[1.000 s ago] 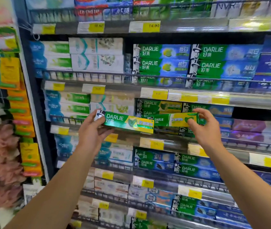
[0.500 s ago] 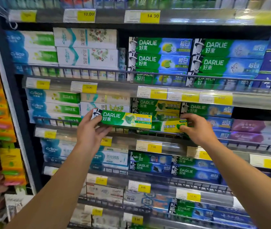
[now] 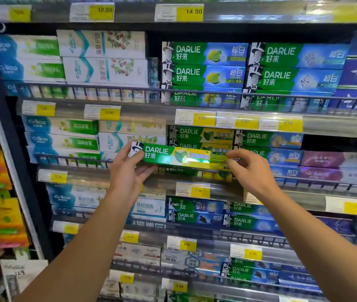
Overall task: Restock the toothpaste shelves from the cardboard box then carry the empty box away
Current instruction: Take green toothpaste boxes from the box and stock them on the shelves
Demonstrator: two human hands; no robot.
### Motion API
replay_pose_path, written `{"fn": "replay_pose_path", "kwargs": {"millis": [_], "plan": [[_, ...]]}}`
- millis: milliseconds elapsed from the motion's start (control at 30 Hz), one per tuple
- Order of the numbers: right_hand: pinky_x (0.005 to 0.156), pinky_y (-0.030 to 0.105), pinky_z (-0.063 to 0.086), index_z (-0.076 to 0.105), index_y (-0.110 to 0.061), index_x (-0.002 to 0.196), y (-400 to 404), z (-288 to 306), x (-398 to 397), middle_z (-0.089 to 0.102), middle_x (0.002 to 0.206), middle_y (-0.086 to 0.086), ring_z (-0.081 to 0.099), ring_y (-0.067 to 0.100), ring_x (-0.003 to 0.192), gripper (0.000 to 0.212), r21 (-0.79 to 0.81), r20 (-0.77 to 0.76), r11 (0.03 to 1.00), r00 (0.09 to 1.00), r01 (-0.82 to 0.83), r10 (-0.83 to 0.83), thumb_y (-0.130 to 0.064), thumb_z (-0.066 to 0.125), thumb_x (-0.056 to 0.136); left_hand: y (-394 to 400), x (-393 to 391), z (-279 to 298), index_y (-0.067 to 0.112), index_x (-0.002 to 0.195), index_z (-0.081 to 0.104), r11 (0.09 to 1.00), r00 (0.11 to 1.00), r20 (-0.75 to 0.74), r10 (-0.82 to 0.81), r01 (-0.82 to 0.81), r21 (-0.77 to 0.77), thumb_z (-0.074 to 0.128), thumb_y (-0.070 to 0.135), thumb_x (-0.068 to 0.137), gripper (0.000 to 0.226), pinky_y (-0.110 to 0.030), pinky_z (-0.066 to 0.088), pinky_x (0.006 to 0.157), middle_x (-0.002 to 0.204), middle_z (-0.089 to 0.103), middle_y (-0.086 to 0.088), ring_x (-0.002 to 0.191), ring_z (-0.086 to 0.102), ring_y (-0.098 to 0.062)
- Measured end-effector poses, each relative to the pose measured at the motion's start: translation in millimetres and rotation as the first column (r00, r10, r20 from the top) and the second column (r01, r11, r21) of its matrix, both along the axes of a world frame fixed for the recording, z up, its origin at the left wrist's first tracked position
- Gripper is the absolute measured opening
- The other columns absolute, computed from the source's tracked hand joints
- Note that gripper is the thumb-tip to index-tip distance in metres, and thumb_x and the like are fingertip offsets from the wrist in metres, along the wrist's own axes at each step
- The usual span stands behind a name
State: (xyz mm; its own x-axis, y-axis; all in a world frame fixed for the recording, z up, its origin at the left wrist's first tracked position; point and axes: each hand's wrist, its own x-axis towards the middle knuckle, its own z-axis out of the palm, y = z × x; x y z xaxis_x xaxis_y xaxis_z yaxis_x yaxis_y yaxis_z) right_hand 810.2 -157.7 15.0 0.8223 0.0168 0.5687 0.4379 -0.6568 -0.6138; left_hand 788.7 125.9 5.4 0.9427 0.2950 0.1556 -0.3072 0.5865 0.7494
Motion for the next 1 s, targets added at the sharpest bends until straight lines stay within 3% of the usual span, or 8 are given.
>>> {"fn": "replay_pose_path", "kwargs": {"millis": [133, 233, 367, 467, 533, 633, 800, 1000], "plan": [[0.086, 0.033, 0.051, 0.054, -0.042, 0.129, 11.3, -1.9, -11.6, 0.057, 0.12, -0.02, 0.064, 0.01, 0.103, 0.04, 0.145, -0.063, 0.965, 0.971, -0.22, 0.231, -0.04, 0.062, 0.09, -24.4, 2.1, 5.9, 0.022, 0.13, 0.054, 0.999, 0.999, 0.016, -0.043, 0.043, -0.022, 0.055, -0.001, 0.093, 0.043, -0.046, 0.056, 0.087, 0.119, 0.064, -0.011, 0.105, 0.066, -0.035], [0.086, 0.045, 0.056, 0.056, -0.037, 0.126, 9.8, -1.2, -9.5, 0.062, 0.118, -0.009, 0.067, 0.019, 0.102, 0.039, 0.325, -0.043, 0.91, 0.957, -0.257, 0.286, -0.032, 0.066, 0.089, -43.0, 3.2, 11.9, 0.021, 0.128, 0.056, 0.997, 0.996, 0.04, -0.074, 0.073, 0.022, 0.055, -0.001, 0.094, 0.041, -0.045, 0.057, 0.087, 0.11, 0.068, -0.009, 0.103, 0.067, -0.031], [0.087, 0.047, 0.055, 0.06, -0.04, 0.115, -4.7, 0.2, -4.3, 0.065, 0.118, -0.003, 0.061, 0.02, 0.111, 0.032, 0.328, 0.002, 0.93, 0.985, -0.164, 0.173, -0.03, 0.069, 0.086, -54.3, 8.4, 15.4, 0.025, 0.126, 0.06, 0.948, 0.997, 0.082, -0.005, -0.021, 0.316, 0.06, 0.001, 0.092, 0.041, -0.038, 0.057, 0.087, 0.115, 0.065, 0.001, 0.103, 0.067, -0.02], [0.086, 0.044, 0.055, 0.058, -0.037, 0.114, -12.0, 0.9, 2.3, 0.065, 0.115, -0.005, 0.061, 0.017, 0.11, 0.032, 0.307, 0.036, 0.949, 0.998, -0.066, 0.058, -0.02, 0.069, 0.088, -54.2, 18.0, 15.6, 0.035, 0.129, 0.059, 0.696, 0.982, 0.134, 0.13, -0.186, 0.693, 0.065, 0.014, 0.088, 0.046, -0.04, 0.052, 0.096, 0.126, 0.061, 0.006, 0.109, 0.061, -0.015], [0.085, 0.044, 0.055, 0.057, -0.034, 0.114, -12.6, 1.4, 6.4, 0.068, 0.108, -0.006, 0.065, 0.013, 0.102, 0.034, 0.292, 0.056, 0.956, 0.998, -0.018, 0.002, -0.019, 0.069, 0.087, -55.1, 23.7, 18.9, 0.033, 0.138, 0.051, 0.572, 0.98, 0.139, 0.144, -0.197, 0.796, 0.066, 0.017, 0.088, 0.054, -0.035, 0.047, 0.1, 0.132, 0.057, 0.006, 0.114, 0.057, -0.013], [0.084, 0.043, 0.055, 0.056, -0.035, 0.115, -13.2, 0.0, 13.0, 0.068, 0.102, -0.006, 0.065, 0.014, 0.096, 0.035, 0.24, 0.06, 0.97, 0.996, 0.046, -0.062, -0.023, 0.071, 0.086, -57.7, 29.5, 26.2, 0.025, 0.146, 0.04, 0.443, 0.985, 0.129, 0.118, -0.168, 0.881, 0.067, 0.017, 0.088, 0.065, -0.027, 0.045, 0.092, 0.124, 0.059, 0.006, 0.11, 0.057, -0.016], [0.076, 0.029, 0.043, 0.056, -0.026, 0.122, -8.1, -1.8, 18.9, 0.062, 0.1, -0.005, 0.059, 0.017, 0.092, 0.04, 0.066, 0.021, 0.99, 0.992, 0.125, -0.126, -0.03, 0.073, 0.085, -56.2, 34.3, 29.3, 0.019, 0.152, 0.027, 0.103, 0.978, 0.16, 0.132, -0.174, 0.979, 0.066, 0.021, 0.088, 0.074, -0.028, 0.037, 0.101, 0.15, 0.04, -0.006, 0.13, 0.045, -0.025], [0.078, 0.035, 0.051, 0.053, -0.023, 0.127, -1.0, -3.0, 23.1, 0.064, 0.107, 0.003, 0.06, 0.022, 0.087, 0.045, -0.084, 0.018, 0.978, 0.982, 0.19, -0.19, -0.034, 0.071, 0.086, -56.9, 30.5, 14.5, 0.017, 0.15, 0.03, -0.049, 0.944, 0.298, 0.14, -0.294, 0.954, 0.063, 0.02, 0.089, 0.07, -0.037, 0.037, 0.107, 0.152, 0.031, -0.006, 0.133, 0.039, -0.025]]}}
